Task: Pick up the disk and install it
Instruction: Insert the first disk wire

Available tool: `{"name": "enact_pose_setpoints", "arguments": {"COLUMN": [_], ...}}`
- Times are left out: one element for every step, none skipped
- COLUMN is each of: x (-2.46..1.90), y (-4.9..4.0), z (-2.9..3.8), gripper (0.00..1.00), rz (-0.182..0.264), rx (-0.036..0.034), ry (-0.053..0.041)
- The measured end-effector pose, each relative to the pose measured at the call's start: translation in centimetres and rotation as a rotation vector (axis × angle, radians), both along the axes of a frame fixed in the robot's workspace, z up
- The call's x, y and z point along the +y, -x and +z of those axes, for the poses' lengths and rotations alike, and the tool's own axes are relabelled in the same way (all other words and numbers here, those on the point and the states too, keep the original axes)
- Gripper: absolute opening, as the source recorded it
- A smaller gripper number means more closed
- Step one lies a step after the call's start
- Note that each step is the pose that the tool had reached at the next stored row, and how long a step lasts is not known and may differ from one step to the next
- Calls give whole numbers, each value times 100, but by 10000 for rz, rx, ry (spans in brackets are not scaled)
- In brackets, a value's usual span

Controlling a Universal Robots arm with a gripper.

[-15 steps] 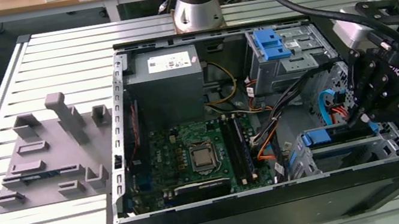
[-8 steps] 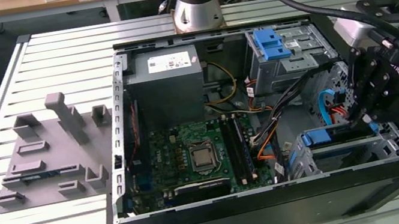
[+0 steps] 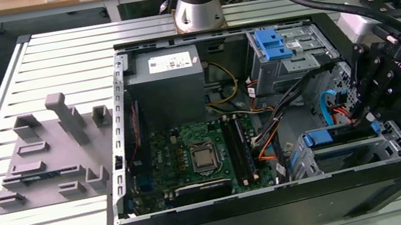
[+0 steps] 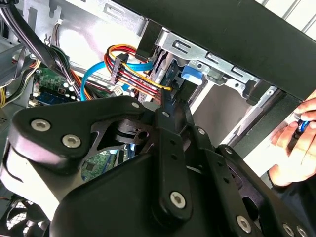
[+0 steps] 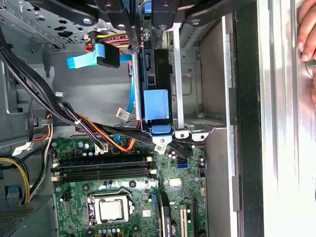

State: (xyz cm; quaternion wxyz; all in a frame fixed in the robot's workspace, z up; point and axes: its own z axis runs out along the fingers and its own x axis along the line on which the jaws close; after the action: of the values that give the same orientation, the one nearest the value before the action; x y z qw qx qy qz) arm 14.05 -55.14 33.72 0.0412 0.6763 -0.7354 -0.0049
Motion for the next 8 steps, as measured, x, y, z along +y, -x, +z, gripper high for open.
{"name": "enact_pose_setpoints", "arguments": {"x": [0, 0, 0, 0, 0, 0, 0, 0], "y": [0, 0, 0, 0, 0, 0, 0, 0], "z": [1, 2, 2, 2, 2, 2, 2, 2], "gripper": [22, 22, 16, 16, 11, 11, 11, 11], "rz": [0, 0, 0, 1, 0, 0, 0, 0], "rx": [0, 0, 0, 0, 0, 0, 0, 0], "ry": [2, 3, 2, 2, 2, 2, 2, 2]}}
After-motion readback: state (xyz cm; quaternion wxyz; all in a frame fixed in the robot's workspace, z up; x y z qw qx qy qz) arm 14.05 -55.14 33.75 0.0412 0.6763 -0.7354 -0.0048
